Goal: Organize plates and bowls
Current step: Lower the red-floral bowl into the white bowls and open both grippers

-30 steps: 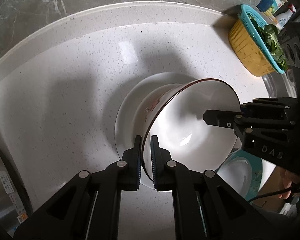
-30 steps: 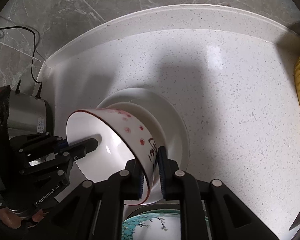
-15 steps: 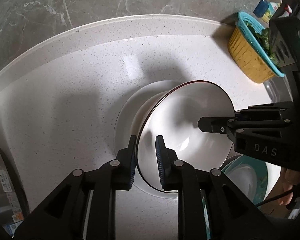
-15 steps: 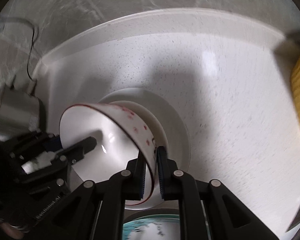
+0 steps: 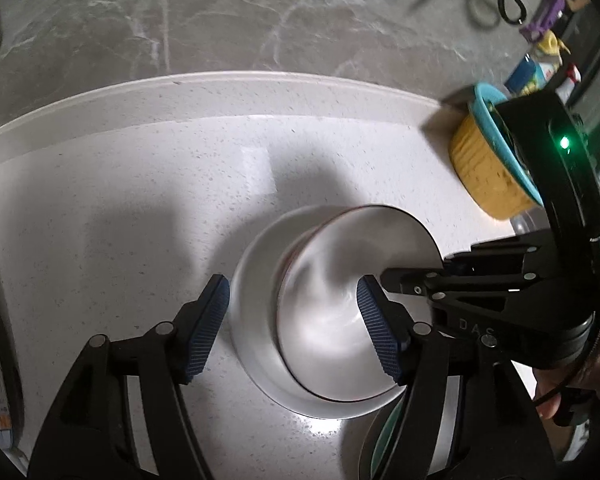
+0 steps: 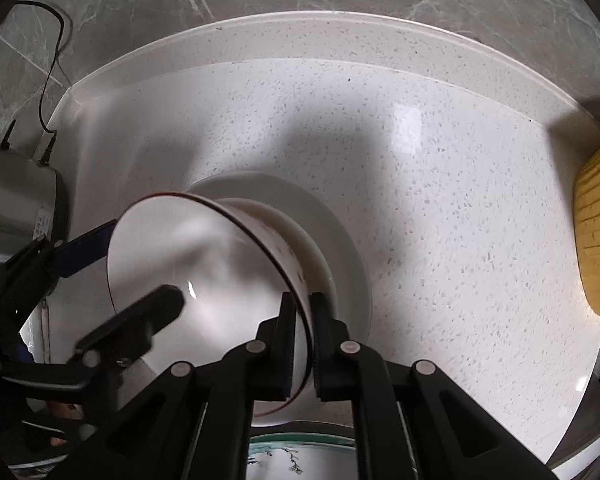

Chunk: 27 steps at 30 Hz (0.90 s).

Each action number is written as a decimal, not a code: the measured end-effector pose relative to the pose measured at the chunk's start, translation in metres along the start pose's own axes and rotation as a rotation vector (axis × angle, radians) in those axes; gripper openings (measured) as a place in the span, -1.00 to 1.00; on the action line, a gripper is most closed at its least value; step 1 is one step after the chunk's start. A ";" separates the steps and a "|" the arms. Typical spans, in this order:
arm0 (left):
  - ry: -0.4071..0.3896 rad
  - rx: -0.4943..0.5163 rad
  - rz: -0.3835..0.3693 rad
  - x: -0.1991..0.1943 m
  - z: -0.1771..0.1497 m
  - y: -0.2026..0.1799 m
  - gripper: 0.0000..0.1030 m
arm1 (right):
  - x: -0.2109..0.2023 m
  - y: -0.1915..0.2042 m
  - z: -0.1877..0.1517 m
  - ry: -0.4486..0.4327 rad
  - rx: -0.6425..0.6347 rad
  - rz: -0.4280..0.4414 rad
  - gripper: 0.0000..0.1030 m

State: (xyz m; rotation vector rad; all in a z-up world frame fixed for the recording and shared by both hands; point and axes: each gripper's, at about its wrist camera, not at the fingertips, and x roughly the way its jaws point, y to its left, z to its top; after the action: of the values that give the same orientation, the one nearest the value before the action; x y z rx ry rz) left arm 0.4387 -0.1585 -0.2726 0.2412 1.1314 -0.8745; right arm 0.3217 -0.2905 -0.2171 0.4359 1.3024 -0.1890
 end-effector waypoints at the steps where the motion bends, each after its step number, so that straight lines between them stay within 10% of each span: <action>1: -0.010 -0.013 -0.003 -0.003 0.000 0.003 0.25 | 0.000 -0.001 0.000 0.001 0.001 0.003 -0.86; 14: -0.029 -0.157 -0.048 -0.015 -0.009 0.048 0.35 | -0.007 -0.010 -0.008 0.011 0.097 0.112 -0.34; 27: 0.006 -0.212 -0.062 -0.008 -0.025 0.065 0.35 | -0.002 0.030 -0.006 0.005 -0.091 -0.118 0.06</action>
State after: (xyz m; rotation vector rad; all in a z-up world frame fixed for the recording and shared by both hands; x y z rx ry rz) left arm 0.4662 -0.0976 -0.2929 0.0341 1.2326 -0.8014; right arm 0.3270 -0.2607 -0.2098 0.2822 1.3371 -0.2264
